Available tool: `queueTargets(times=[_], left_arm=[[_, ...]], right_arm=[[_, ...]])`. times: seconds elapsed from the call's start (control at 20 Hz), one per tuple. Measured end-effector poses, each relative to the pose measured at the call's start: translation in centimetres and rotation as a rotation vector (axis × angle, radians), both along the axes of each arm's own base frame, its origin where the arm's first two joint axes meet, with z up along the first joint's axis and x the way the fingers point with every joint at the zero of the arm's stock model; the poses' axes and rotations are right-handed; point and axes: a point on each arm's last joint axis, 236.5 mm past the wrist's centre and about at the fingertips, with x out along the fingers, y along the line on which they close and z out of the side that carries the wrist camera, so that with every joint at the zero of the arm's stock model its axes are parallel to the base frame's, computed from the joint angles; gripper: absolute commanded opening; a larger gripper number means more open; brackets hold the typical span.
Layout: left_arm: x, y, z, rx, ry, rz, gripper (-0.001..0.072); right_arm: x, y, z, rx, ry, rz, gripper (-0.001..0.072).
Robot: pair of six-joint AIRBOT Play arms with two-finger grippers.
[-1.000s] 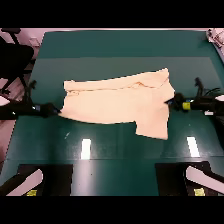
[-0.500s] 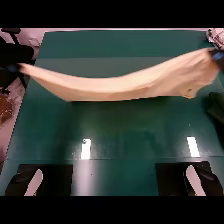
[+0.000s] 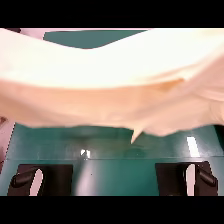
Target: Fold the shirts.
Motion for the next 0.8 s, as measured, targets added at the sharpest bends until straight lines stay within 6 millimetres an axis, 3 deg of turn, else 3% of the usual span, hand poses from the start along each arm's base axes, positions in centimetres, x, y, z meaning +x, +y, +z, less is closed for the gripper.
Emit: queueTargets(times=[0.15, 0.3, 0.4, 0.55, 0.8], left_arm=[[0.7, 0.1, -1.0, 0.035, 0.044, 0.015, 0.0024], [4.7, 0.9, -5.8, 0.033, 0.215, 0.002, 0.0024], [8.3, 1.7, -10.5, 0.006, 0.360, -0.013, 0.0024], [14.0, 2.4, -19.3, -0.086, 0.580, -0.073, 0.0024], [20.8, 2.1, -31.4, -0.208, 0.783, -0.181, 0.0024]], right_arm=[[1.1, -0.9, -0.8, 0.009, 0.025, -0.009, 0.0023], [5.0, -3.2, -4.9, 0.086, 0.161, 0.031, 0.0023], [8.4, -4.7, -9.0, 0.162, 0.282, 0.083, 0.0023], [13.6, -5.7, -16.8, 0.249, 0.482, 0.173, 0.0023], [21.1, -4.5, -28.8, 0.299, 0.735, 0.260, 0.0023]])
